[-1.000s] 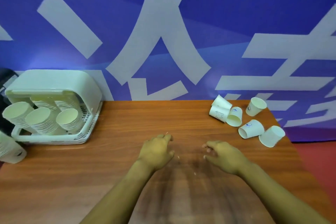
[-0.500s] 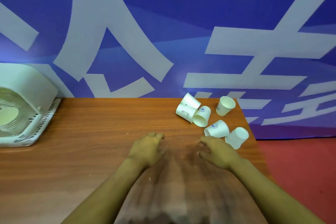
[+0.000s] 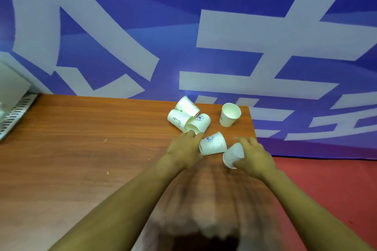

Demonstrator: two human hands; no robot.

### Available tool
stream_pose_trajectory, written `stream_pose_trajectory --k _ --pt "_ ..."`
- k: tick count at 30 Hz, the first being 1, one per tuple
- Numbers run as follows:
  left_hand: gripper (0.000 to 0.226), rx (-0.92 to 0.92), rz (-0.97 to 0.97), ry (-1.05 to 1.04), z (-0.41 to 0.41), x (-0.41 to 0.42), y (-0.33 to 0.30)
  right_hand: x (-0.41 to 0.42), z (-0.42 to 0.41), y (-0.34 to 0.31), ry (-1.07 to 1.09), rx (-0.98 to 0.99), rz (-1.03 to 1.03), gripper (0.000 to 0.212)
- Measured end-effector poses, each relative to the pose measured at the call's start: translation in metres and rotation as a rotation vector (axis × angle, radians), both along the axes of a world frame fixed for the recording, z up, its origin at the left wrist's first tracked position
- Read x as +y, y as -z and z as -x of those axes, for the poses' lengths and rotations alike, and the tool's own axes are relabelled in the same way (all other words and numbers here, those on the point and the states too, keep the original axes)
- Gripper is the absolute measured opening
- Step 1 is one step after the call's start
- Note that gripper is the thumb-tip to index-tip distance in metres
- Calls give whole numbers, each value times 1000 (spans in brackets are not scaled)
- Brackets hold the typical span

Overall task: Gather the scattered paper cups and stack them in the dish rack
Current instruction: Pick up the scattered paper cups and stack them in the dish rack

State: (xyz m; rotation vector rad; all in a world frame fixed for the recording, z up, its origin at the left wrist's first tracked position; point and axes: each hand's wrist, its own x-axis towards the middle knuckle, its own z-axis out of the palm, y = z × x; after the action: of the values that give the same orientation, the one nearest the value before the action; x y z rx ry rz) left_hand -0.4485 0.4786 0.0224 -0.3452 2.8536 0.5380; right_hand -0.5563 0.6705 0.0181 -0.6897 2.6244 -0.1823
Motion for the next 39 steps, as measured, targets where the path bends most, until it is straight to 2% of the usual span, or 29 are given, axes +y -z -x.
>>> stream_pose_trajectory --k 6,10,13,18,23,30,34,39 --pt "69 -118 29 60 39 23 29 16 24 33 61 -80 110 86" --pt "80 -120 -5 43 61 32 47 25 26 54 177 -210 329 93" --pt "79 -121 -6 41 74 38 60 30 23 71 243 -243 458 89" --pt "72 -150 69 93 76 47 78 29 23 84 232 -309 441 69" --pt "83 -204 10 71 63 42 79 25 27 80 213 -291 407 65" --pt "86 -33 -209 -82 24 10 39 14 16 44 171 -190 511 57" --pt "70 40 -226 -173 -19 -15 19 -12 0 23 43 -151 456 63" --pt "70 104 -172 -341 -77 -51 0 -51 -32 -2 -32 -103 476 67"
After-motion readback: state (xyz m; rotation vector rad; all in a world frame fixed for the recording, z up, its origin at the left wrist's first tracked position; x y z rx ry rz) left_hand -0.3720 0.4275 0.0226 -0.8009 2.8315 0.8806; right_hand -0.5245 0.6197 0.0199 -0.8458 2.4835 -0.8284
